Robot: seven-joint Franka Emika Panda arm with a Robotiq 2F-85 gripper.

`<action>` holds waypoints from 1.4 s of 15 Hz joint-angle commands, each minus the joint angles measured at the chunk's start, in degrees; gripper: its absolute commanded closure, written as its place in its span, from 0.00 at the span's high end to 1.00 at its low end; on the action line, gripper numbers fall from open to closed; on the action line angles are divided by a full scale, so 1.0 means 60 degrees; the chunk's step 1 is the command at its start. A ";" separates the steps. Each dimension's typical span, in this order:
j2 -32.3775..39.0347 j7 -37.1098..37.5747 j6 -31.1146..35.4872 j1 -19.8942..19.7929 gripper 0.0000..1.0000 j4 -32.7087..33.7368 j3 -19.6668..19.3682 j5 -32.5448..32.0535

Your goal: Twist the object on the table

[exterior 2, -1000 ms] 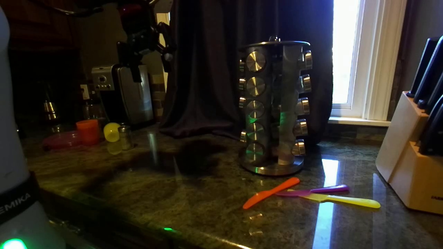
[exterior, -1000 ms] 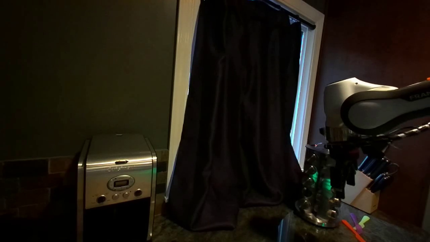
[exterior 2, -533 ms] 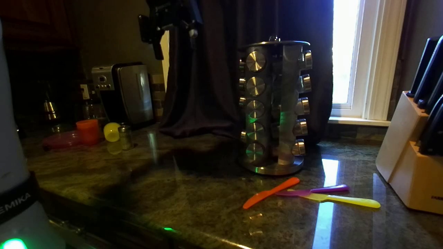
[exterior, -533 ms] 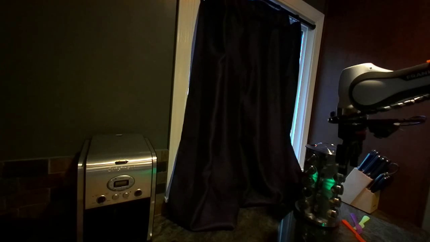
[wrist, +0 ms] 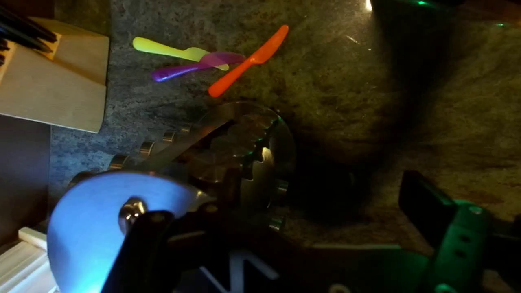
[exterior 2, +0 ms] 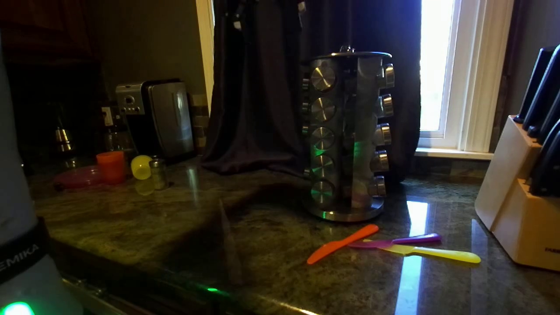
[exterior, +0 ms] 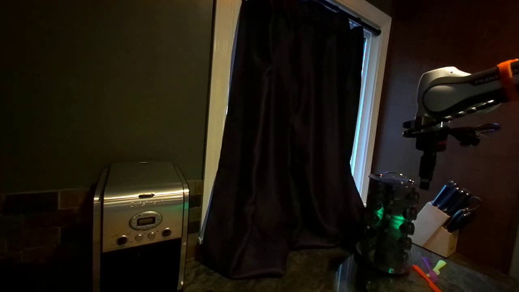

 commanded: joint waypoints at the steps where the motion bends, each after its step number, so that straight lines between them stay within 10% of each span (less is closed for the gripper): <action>1: 0.1349 -0.1936 -0.0204 0.0327 1.00 0.1294 -0.0643 0.0045; 9: 0.3366 -0.4561 -0.0510 0.0078 1.00 0.3478 -0.0849 0.1143; 21: 0.3838 -0.4141 -0.0797 -0.0308 1.00 0.3951 -0.0693 0.1929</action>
